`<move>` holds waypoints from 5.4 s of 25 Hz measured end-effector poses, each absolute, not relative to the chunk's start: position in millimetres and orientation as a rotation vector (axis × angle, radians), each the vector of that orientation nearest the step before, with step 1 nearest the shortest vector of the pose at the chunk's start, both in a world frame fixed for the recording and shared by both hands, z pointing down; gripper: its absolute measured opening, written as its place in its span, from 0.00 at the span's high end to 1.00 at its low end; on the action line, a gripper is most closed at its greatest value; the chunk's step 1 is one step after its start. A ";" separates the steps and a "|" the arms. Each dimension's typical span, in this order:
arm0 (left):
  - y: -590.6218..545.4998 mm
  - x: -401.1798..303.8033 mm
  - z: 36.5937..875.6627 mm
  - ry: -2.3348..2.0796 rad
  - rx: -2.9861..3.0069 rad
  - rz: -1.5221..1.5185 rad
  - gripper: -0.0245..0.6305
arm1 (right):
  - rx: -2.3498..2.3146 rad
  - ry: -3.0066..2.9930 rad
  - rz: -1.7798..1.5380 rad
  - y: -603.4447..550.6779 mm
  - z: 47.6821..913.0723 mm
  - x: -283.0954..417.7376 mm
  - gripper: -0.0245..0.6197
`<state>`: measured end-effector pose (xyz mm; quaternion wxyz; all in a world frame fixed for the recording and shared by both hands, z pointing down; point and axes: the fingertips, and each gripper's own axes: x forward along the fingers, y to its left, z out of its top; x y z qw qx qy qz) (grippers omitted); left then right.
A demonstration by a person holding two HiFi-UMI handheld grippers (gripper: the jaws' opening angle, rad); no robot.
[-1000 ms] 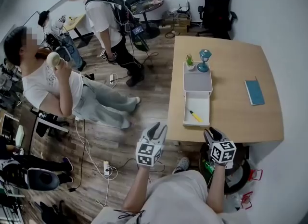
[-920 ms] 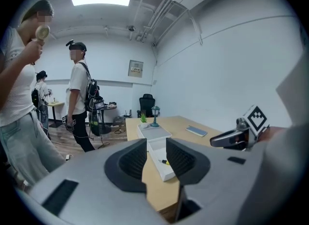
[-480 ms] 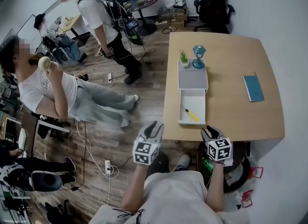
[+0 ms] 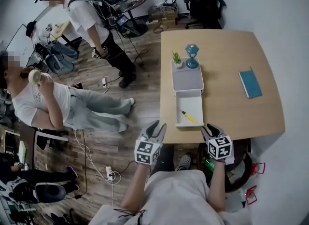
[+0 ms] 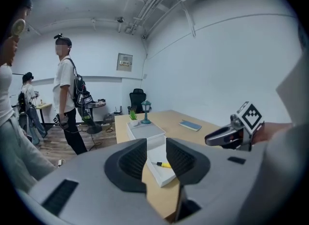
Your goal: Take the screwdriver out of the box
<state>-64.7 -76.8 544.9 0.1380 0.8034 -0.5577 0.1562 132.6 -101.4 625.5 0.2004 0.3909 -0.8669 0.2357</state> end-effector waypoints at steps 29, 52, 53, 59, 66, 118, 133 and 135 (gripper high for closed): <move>-237.3 -91.9 579.1 -1.163 2.487 0.503 0.78 | 0.865 -2.146 0.614 -197.0 678.8 41.7 0.74; -295.8 -67.1 632.3 -0.644 2.651 0.613 0.78 | 0.757 -1.892 0.580 -204.0 739.5 23.7 0.74; -299.1 -66.9 632.7 -0.645 2.648 0.606 0.78 | 0.740 -1.889 0.561 -204.6 740.1 22.3 0.74; -302.3 -53.2 630.6 -0.600 2.652 0.570 0.78 | 0.576 -1.820 0.494 -187.8 759.3 20.5 0.78; -292.9 -50.3 629.3 -0.591 2.702 0.594 0.78 | 0.465 -1.722 0.426 -184.7 787.3 24.2 0.78; -163.6 -116.3 592.7 -1.188 2.463 0.364 0.79 | 0.562 -1.742 0.399 -178.9 795.0 19.9 0.84; -162.5 -95.1 612.2 -1.145 2.438 0.373 0.79 | 0.765 -1.914 0.528 -189.8 772.2 20.8 0.84; -164.5 -95.2 611.3 -1.146 2.440 0.364 0.79 | 0.820 -1.975 0.561 -194.3 763.3 17.6 0.84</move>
